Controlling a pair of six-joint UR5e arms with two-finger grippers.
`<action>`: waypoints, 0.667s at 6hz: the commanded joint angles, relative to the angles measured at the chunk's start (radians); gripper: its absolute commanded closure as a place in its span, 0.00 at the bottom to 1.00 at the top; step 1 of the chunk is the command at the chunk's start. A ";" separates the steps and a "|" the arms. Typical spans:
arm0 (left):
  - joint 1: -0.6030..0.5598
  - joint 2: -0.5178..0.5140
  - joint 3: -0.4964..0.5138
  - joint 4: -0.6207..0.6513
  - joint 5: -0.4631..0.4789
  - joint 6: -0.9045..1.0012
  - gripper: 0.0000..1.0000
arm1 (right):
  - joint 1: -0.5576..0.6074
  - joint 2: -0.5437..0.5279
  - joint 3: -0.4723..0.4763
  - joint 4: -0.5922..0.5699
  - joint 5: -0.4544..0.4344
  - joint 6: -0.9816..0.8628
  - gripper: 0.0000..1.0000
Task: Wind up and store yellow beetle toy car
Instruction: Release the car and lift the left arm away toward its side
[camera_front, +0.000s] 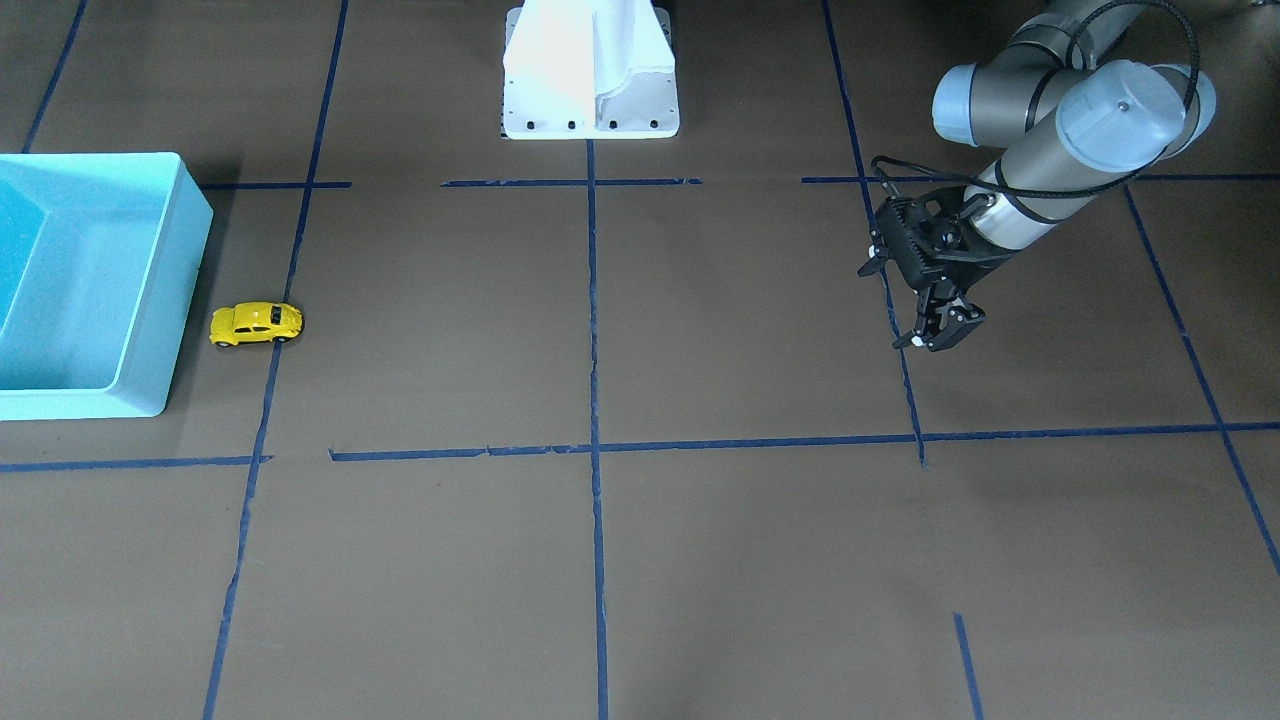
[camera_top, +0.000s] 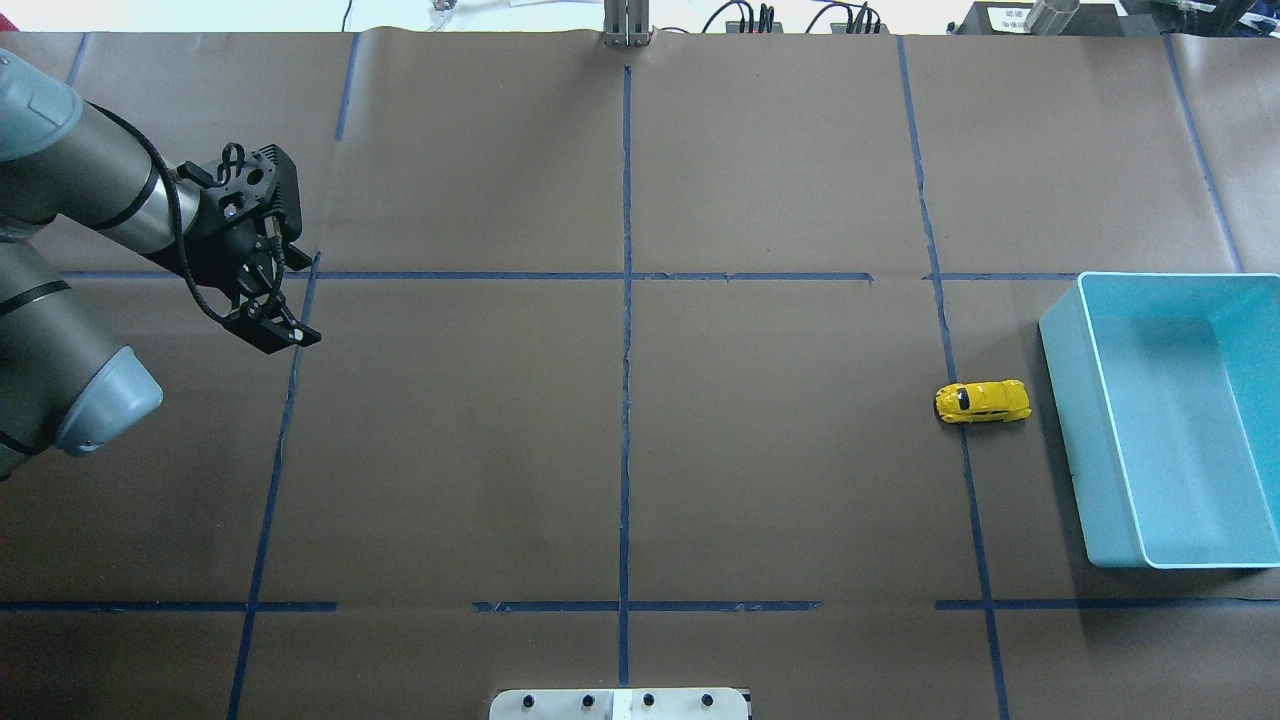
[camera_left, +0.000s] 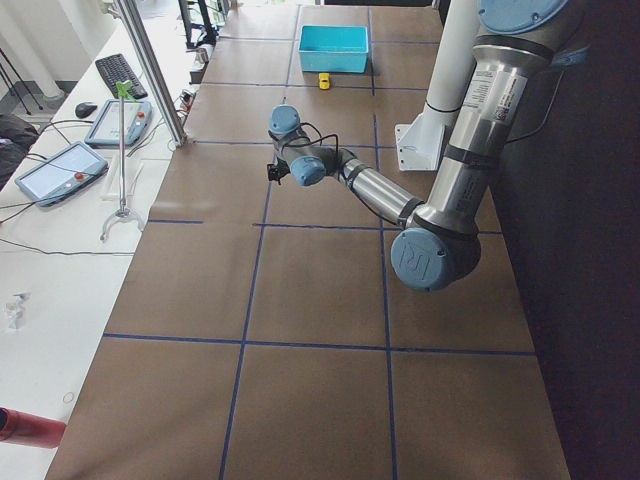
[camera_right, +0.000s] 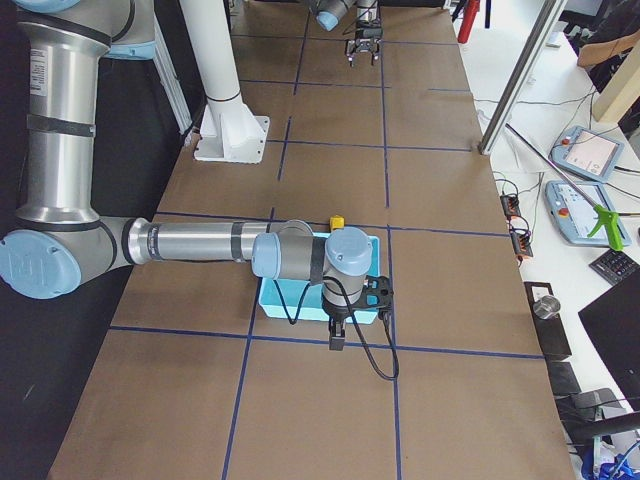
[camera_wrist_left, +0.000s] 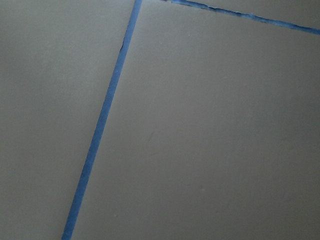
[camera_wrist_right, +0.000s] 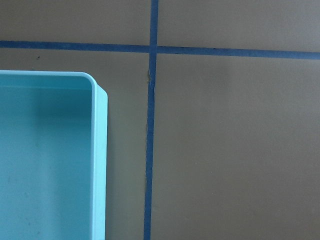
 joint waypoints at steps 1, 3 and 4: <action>-0.009 0.001 -0.122 0.292 0.003 -0.004 0.00 | -0.001 0.000 0.000 0.000 0.004 0.000 0.00; -0.140 0.051 -0.107 0.322 0.006 -0.009 0.00 | -0.001 -0.003 -0.002 0.000 0.006 0.000 0.00; -0.217 0.097 -0.072 0.322 0.008 -0.070 0.00 | -0.001 -0.002 -0.003 0.000 0.004 0.000 0.00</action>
